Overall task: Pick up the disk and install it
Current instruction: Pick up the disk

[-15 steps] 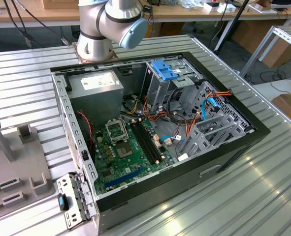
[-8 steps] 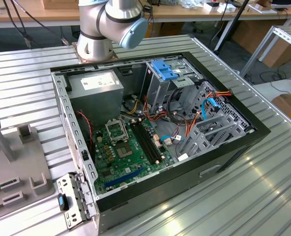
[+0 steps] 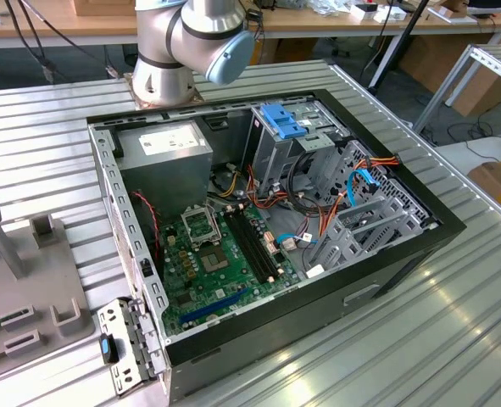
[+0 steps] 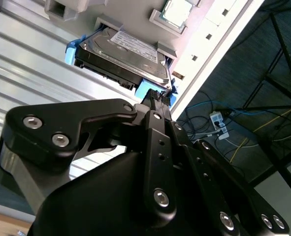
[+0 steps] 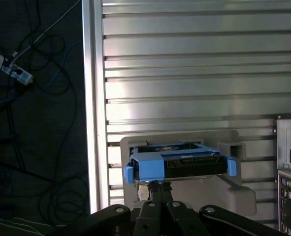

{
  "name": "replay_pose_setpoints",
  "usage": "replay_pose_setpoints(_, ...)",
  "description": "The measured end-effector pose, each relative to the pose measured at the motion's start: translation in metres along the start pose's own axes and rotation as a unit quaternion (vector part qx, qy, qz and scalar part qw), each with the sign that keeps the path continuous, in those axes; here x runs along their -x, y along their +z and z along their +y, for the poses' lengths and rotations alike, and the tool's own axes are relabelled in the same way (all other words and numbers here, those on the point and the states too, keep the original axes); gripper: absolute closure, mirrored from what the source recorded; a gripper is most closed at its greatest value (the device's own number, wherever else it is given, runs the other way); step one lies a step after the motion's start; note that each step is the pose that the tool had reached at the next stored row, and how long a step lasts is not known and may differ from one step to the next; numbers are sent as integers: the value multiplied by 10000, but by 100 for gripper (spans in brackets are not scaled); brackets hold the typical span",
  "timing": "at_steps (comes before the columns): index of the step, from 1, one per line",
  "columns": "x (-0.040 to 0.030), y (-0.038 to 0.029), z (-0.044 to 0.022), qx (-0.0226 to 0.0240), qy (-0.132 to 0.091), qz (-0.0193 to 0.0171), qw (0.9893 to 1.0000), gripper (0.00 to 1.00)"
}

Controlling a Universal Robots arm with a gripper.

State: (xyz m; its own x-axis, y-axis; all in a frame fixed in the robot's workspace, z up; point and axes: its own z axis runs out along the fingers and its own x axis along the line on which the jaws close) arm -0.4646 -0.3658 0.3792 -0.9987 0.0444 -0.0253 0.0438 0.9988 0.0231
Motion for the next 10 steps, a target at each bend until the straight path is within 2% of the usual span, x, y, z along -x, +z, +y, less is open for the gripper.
replay_pose_setpoints(4,0,1,0,0,-13,0,10000,89)
replay_pose_setpoints(7,0,1,0,5,-221,5,9998,89)
replay_pose_setpoints(9,0,2,0,10,-417,9,9991,89)
replay_pose_setpoints(10,0,2,0,17,-690,16,9976,89)
